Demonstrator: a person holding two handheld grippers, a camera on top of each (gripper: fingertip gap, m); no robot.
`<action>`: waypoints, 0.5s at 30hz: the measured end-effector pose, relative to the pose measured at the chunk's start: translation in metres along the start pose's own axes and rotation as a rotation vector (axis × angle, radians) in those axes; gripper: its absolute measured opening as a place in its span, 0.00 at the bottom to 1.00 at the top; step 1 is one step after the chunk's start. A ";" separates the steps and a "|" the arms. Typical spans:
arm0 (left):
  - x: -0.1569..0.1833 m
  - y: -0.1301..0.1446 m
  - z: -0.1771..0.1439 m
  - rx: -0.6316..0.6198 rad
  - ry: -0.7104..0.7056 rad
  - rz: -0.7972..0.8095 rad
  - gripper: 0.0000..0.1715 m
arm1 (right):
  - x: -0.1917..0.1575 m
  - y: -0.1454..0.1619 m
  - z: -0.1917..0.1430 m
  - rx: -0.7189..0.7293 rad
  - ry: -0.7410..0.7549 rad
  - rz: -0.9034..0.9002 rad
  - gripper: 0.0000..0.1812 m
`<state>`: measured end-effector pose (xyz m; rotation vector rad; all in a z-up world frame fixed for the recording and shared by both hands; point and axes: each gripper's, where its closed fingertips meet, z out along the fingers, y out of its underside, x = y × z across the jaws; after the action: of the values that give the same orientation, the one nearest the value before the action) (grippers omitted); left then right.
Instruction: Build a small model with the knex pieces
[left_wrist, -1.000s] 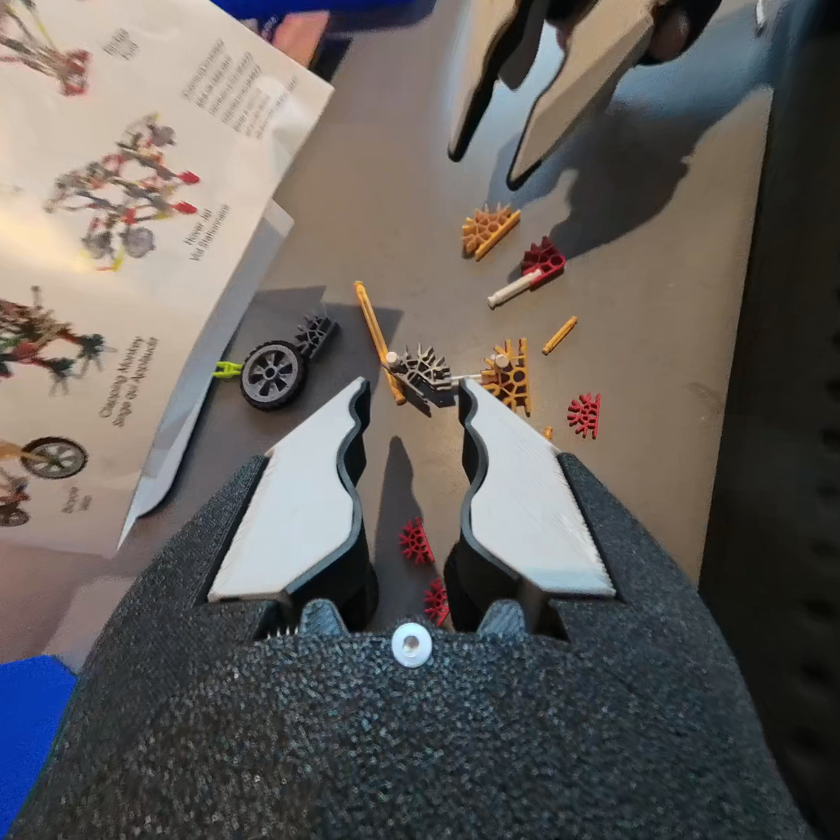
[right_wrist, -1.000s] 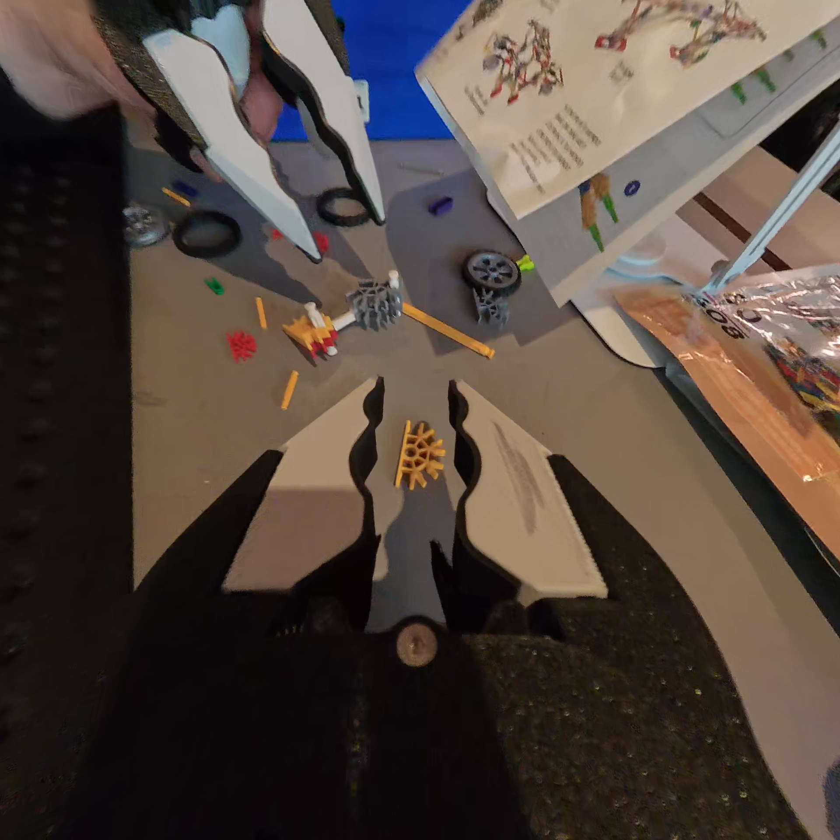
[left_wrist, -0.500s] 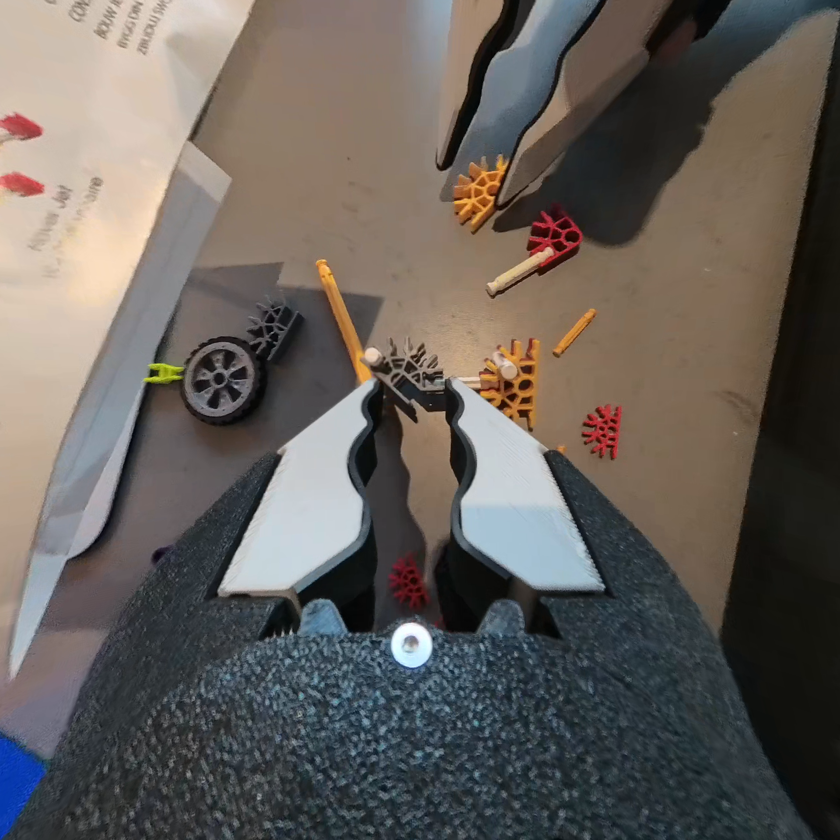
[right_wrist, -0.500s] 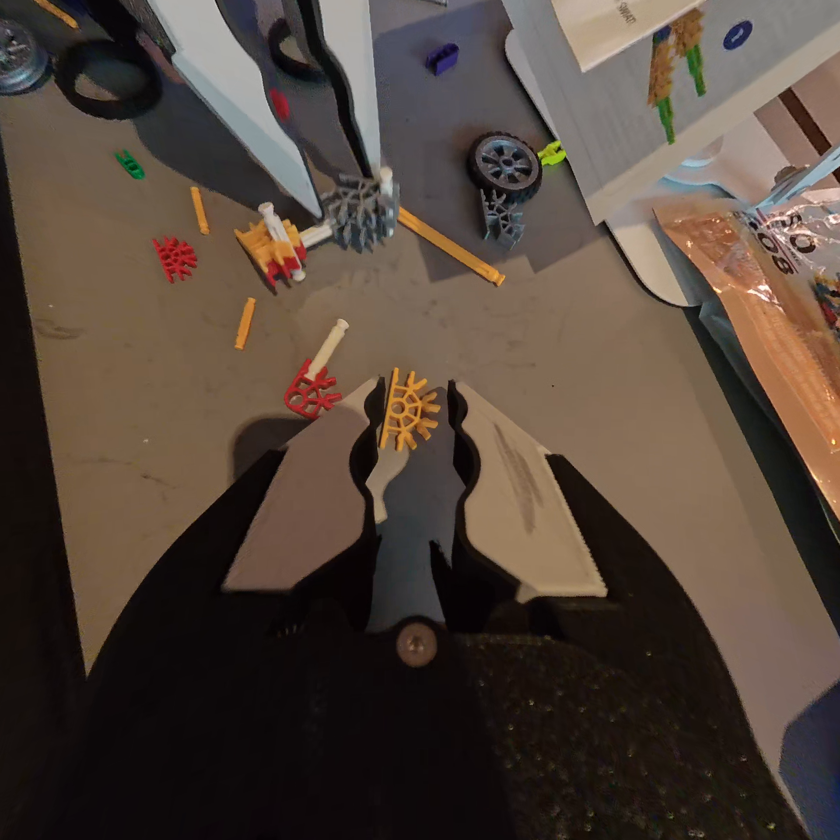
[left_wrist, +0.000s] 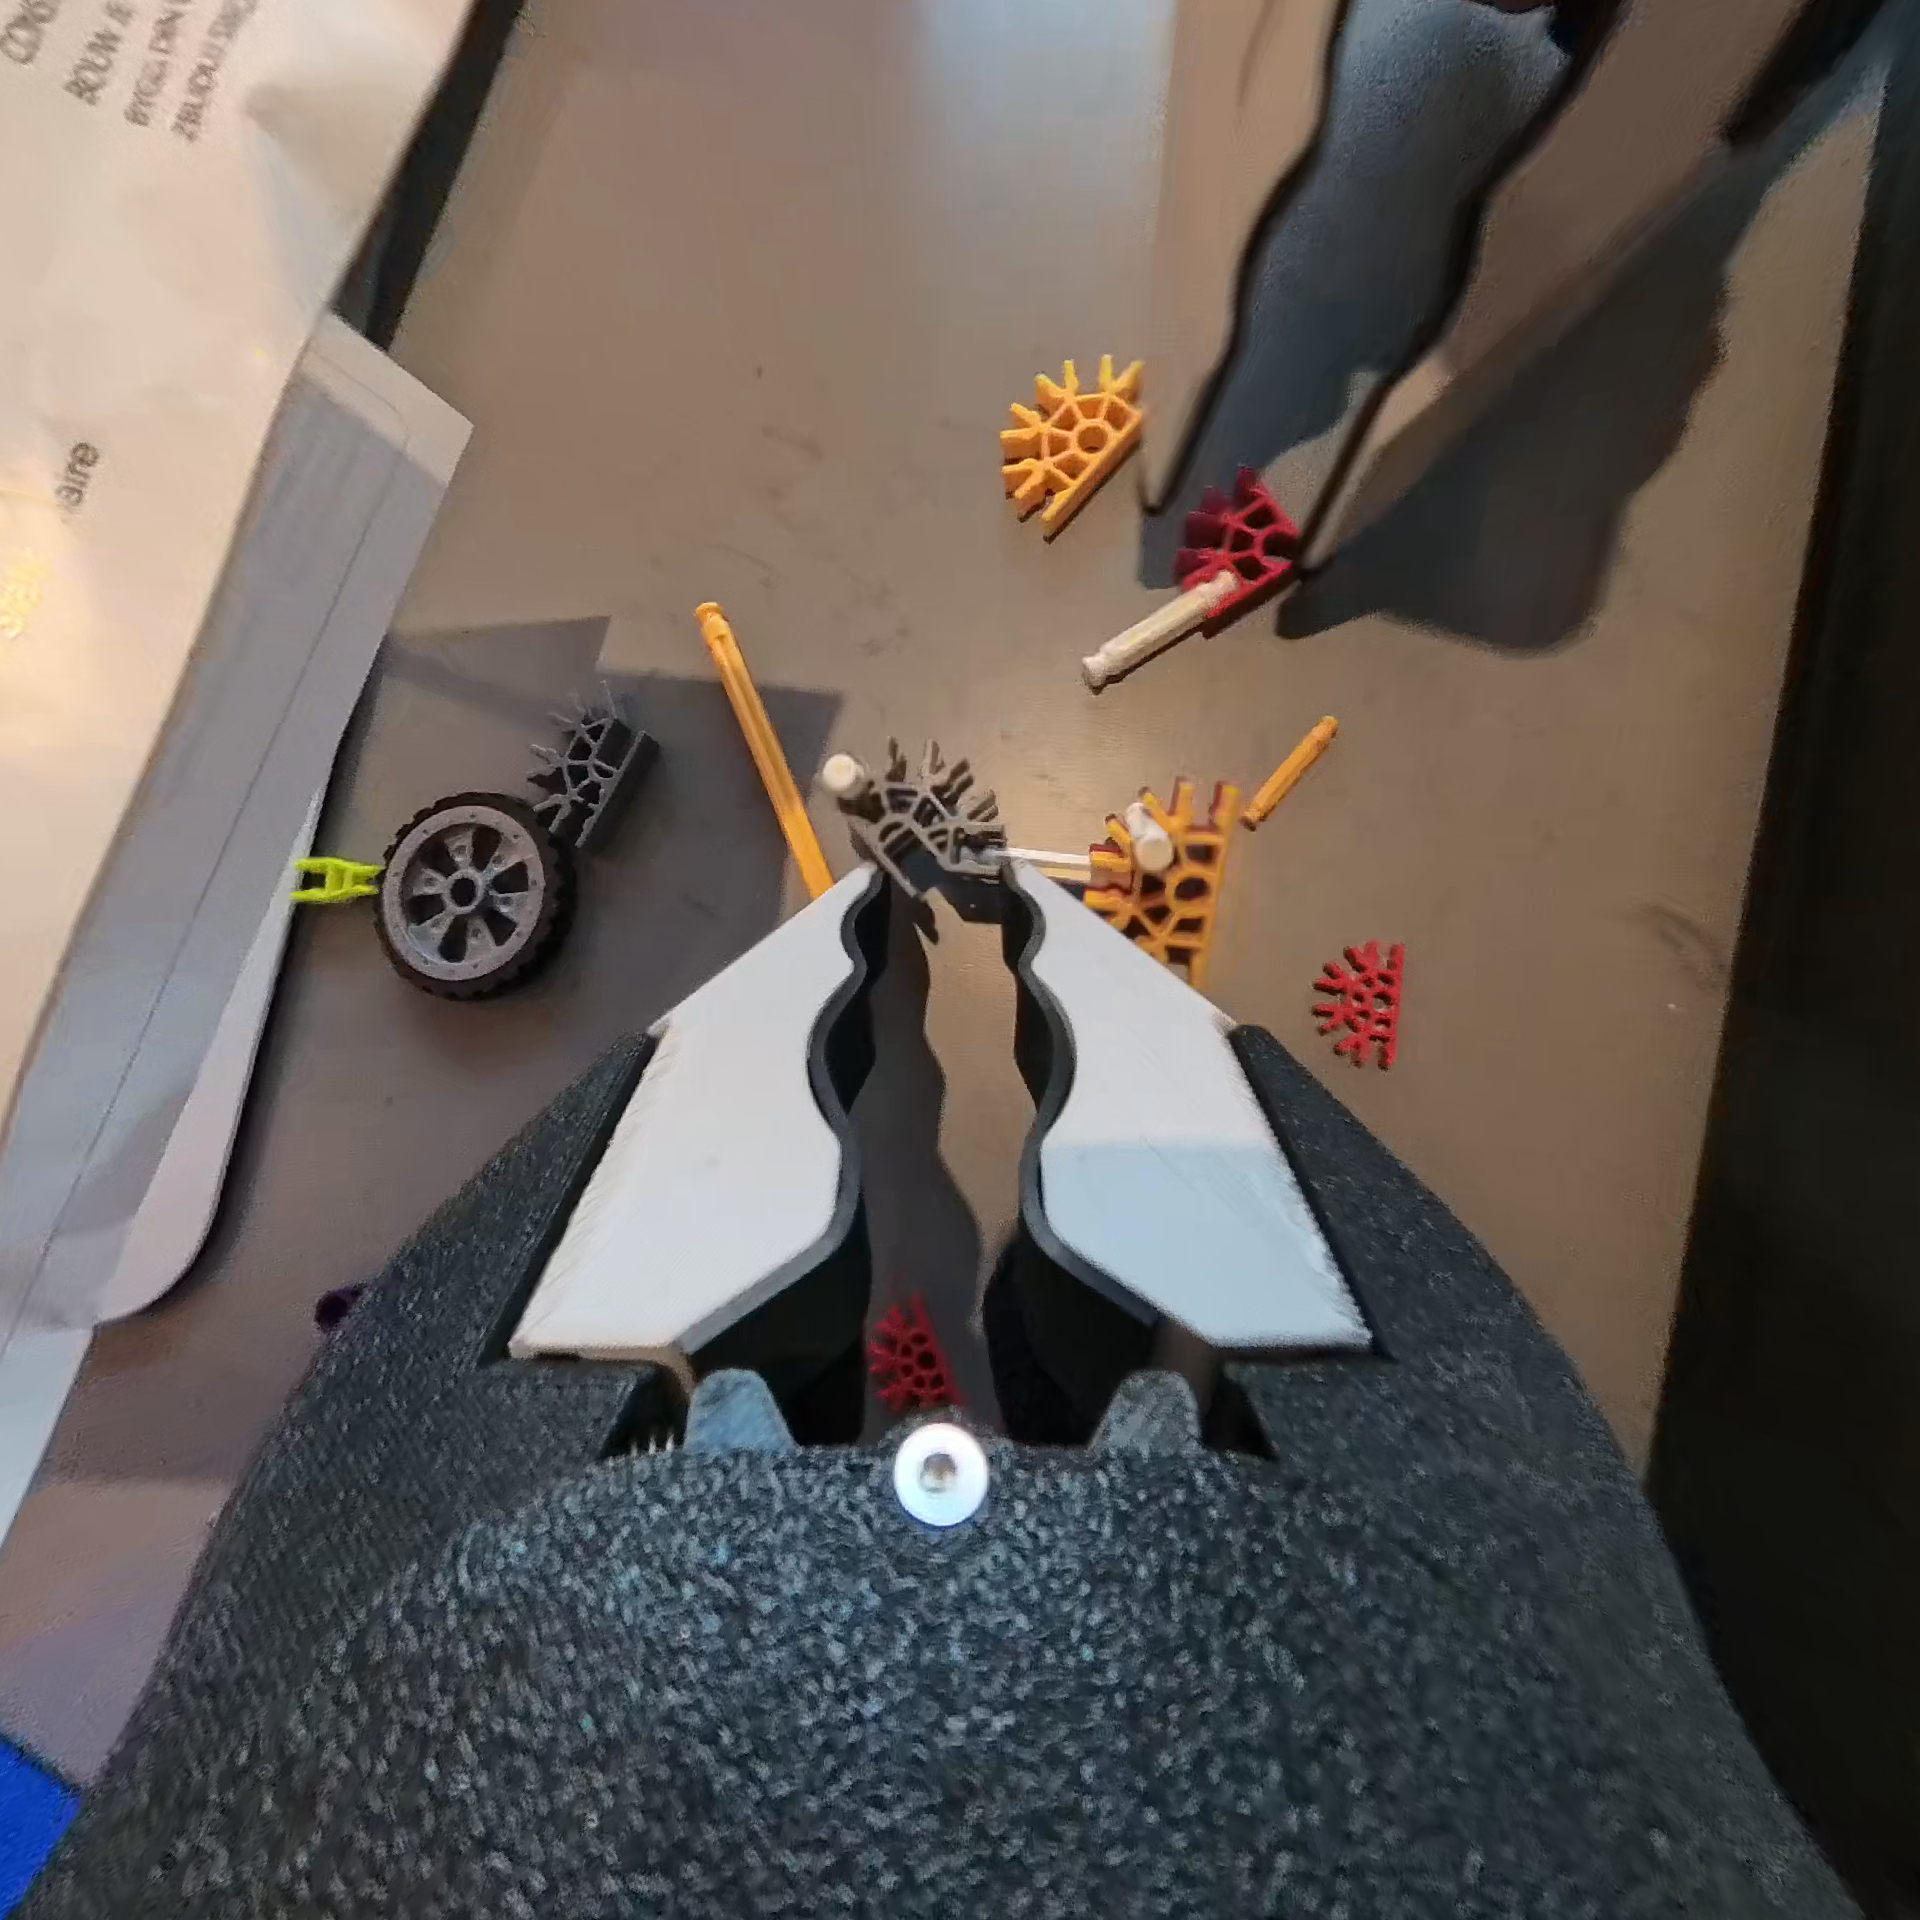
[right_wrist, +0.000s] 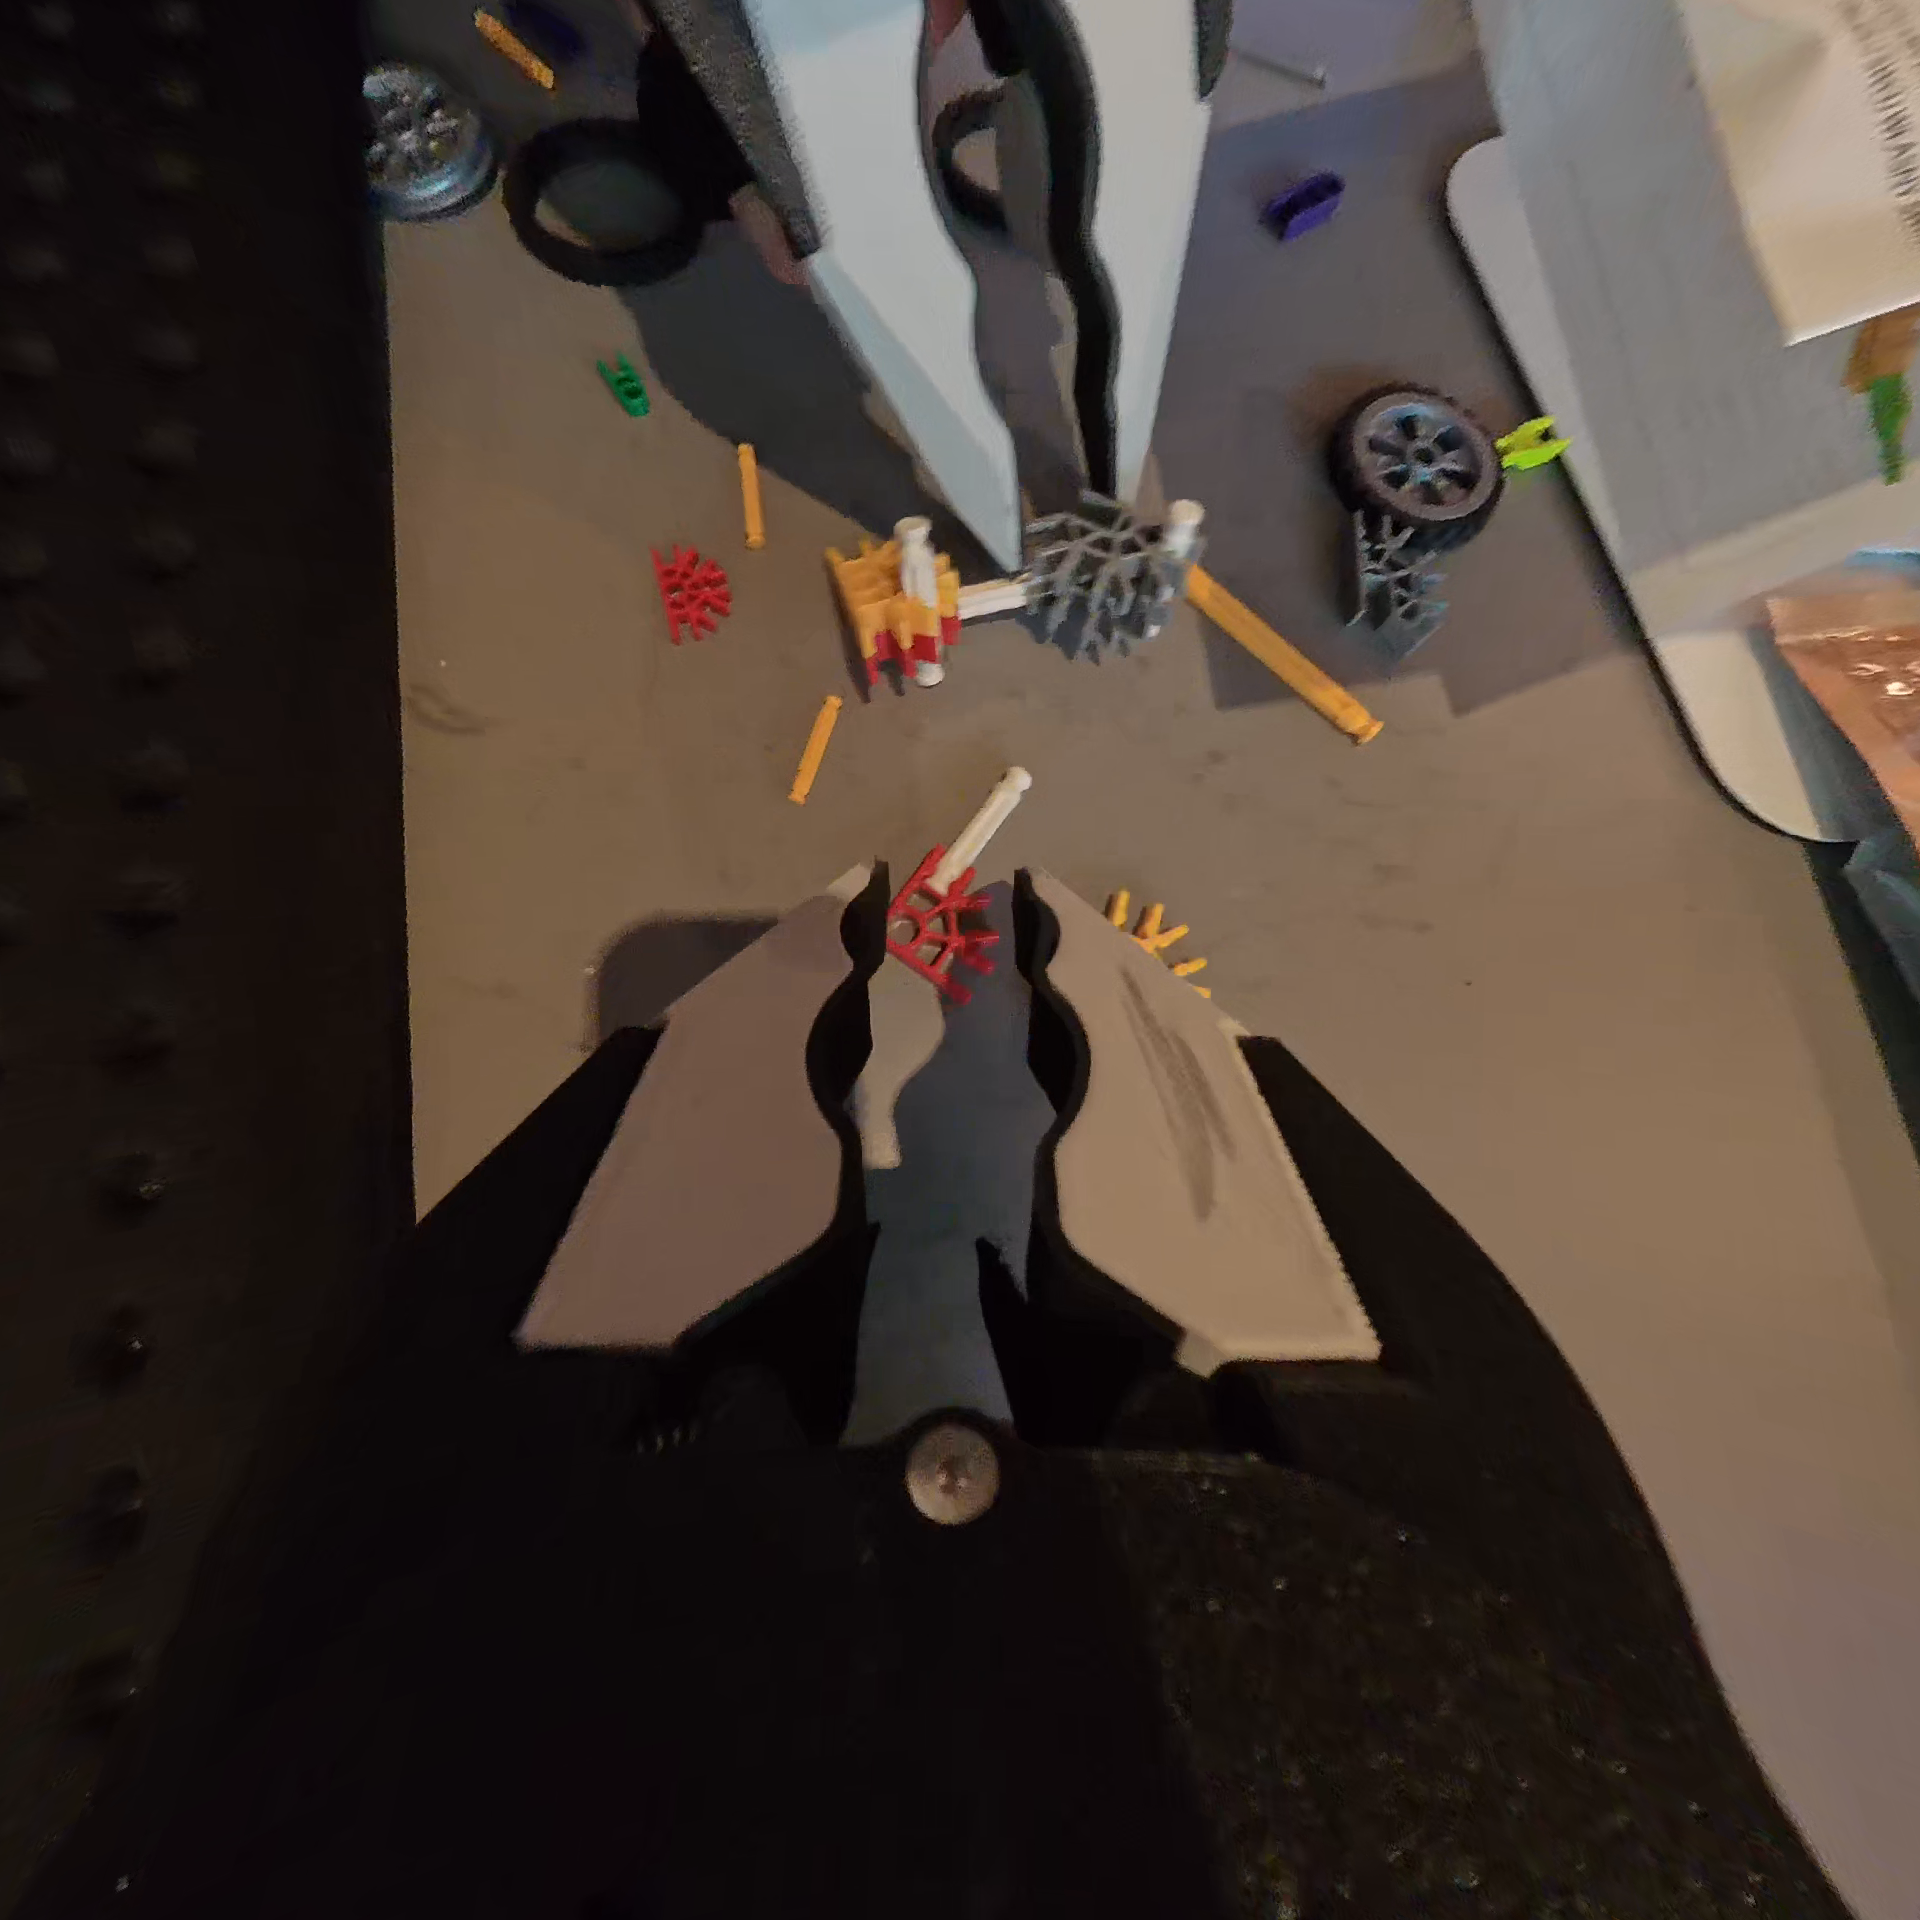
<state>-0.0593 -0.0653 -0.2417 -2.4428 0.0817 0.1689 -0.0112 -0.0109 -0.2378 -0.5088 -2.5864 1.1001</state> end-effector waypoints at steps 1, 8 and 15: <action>-0.003 -0.001 0.001 -0.001 -0.012 -0.004 0.11 | -0.001 0.002 0.001 -0.010 -0.004 -0.002 0.12; -0.023 0.001 -0.004 -0.005 -0.112 -0.026 0.15 | -0.005 0.001 0.001 -0.016 0.001 -0.025 0.12; 0.008 0.004 -0.029 0.032 0.048 -0.010 0.15 | -0.026 -0.021 0.011 0.030 -0.064 -0.059 0.08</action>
<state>-0.0492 -0.0871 -0.2231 -2.4157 0.0925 0.1038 0.0035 -0.0423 -0.2328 -0.3943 -2.6172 1.1520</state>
